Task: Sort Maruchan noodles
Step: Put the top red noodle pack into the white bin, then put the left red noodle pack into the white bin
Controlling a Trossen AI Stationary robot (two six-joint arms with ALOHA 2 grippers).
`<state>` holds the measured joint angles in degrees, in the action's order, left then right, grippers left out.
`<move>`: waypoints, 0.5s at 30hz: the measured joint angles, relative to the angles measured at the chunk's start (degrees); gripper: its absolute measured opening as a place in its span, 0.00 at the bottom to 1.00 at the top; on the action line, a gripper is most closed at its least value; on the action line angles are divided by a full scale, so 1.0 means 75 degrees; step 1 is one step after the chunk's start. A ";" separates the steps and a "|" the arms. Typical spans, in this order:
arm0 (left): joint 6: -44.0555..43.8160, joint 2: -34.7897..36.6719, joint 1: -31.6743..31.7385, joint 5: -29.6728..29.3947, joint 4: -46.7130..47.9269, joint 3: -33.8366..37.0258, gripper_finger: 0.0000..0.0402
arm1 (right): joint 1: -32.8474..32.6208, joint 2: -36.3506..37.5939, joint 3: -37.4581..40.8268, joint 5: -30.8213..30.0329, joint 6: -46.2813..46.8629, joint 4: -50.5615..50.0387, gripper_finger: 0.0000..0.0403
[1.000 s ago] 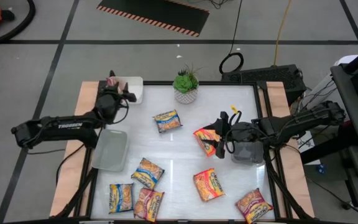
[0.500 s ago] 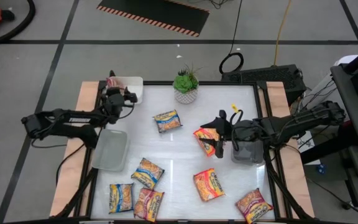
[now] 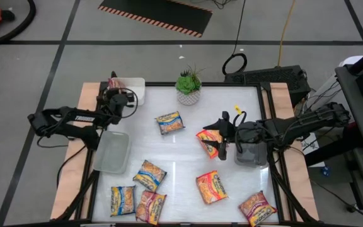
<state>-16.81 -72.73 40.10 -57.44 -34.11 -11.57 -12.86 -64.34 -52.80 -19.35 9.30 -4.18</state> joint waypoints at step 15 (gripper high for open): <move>0.0829 0.0980 -0.1619 0.0727 -0.0599 -0.0071 0.55 | 0.0000 0.0000 0.0000 -0.0001 0.0477 -0.0529 0.60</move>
<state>-10.59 -65.38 27.96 -51.99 -38.60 -12.11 -12.86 -64.34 -52.80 -19.35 12.88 -8.15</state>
